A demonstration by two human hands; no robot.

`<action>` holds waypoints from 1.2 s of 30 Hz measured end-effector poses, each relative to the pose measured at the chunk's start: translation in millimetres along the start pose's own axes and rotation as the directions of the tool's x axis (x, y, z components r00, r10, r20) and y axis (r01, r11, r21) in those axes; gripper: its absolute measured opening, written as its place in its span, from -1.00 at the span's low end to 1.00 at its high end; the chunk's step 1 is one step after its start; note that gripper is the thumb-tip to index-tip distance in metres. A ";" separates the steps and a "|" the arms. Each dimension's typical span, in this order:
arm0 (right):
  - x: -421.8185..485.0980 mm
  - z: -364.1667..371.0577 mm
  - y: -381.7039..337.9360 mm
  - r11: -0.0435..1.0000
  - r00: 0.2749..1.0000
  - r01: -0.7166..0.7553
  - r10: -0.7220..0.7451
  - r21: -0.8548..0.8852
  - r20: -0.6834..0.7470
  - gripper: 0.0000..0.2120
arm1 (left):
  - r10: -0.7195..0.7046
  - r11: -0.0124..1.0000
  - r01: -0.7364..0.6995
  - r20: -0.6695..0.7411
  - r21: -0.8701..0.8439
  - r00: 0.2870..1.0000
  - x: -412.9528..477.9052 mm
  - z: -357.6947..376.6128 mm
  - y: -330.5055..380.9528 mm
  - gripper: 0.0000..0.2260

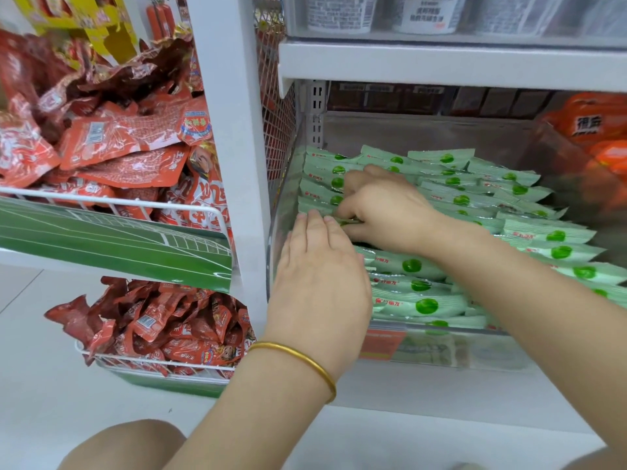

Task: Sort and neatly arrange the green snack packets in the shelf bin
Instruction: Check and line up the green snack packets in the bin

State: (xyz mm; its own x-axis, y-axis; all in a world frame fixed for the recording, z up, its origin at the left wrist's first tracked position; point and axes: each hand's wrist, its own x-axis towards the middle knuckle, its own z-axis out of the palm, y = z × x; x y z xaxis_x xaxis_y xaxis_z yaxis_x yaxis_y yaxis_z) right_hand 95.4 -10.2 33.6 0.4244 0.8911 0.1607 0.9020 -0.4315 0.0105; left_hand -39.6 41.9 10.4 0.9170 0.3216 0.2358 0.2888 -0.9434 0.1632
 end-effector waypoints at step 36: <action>7.7 -18.3 7.6 0.833 0.893 -0.212 0.377 0.510 -0.245 -0.95 | -0.006 0.990 -0.020 0.180 0.143 0.984 19.7 -1.1 -1.4 -0.43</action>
State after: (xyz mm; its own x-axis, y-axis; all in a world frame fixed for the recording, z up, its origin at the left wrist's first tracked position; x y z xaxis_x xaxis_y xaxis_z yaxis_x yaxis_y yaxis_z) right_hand 104.2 -9.2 52.9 0.7001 0.5986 0.3892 0.7019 -0.4770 -0.5290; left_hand -22.3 49.6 15.8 0.9498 0.3074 0.0583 0.3068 -0.9516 0.0197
